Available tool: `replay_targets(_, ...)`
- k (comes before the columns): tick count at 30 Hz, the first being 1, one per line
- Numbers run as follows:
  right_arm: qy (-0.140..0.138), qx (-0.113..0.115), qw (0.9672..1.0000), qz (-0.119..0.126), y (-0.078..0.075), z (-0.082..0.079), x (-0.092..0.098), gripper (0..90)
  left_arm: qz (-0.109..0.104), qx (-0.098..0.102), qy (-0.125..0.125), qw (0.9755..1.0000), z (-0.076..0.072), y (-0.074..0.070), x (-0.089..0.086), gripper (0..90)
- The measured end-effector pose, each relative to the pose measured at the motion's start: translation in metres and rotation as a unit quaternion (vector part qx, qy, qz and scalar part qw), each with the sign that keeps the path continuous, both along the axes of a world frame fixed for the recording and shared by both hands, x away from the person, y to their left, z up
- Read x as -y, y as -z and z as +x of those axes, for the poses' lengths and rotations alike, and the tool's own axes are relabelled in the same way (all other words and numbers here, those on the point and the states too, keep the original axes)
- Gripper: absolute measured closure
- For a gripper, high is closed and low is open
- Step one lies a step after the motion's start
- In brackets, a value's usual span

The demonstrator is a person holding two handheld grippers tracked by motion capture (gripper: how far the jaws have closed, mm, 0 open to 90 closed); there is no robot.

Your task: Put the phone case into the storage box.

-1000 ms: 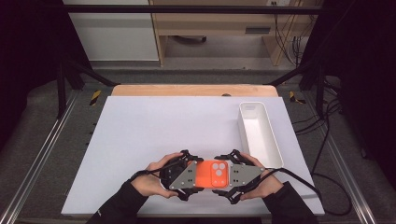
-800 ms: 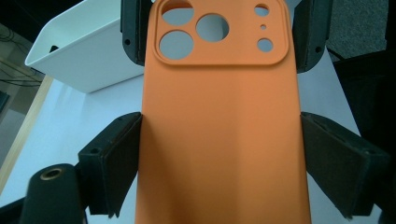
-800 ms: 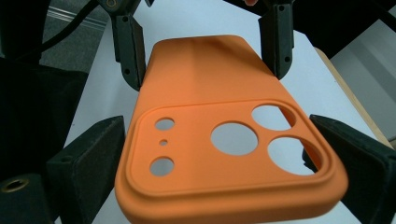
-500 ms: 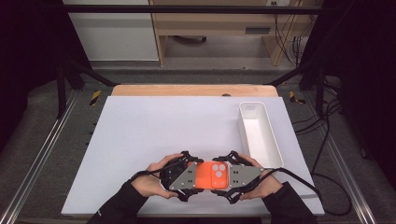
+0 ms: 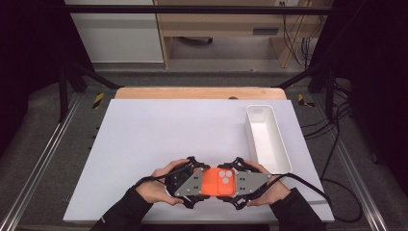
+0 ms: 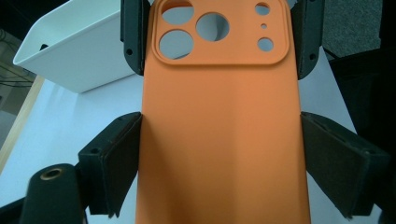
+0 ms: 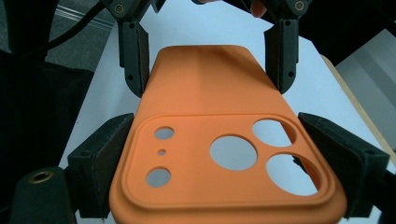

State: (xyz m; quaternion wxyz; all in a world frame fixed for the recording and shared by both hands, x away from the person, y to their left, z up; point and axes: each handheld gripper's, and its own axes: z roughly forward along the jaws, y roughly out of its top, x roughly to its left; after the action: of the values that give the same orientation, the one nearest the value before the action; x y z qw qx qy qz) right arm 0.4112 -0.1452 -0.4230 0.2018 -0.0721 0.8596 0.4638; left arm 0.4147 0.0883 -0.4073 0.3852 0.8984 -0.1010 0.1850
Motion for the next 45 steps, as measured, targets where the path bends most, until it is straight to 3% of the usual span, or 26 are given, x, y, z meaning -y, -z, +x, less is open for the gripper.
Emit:
replay_targets(19,-0.004,-0.023,0.9997,-0.003,-0.0017,0.0032,0.0005,15.8,0.0,-0.021,-0.004,0.9998,0.0022,0.0002,0.0011,15.4)
replay_targets(38,-0.001,-0.032,0.9995,-0.003,-0.0038,0.0028,0.0015,16.1,0.005,-0.023,-0.009,0.9997,0.0022,-0.0019,0.0014,15.1)
replay_targets(45,0.004,-0.034,0.9994,-0.003,-0.0067,0.0033,0.0038,16.1,-0.001,-0.035,-0.01,0.9993,0.0016,-0.0042,-0.0025,7.4)
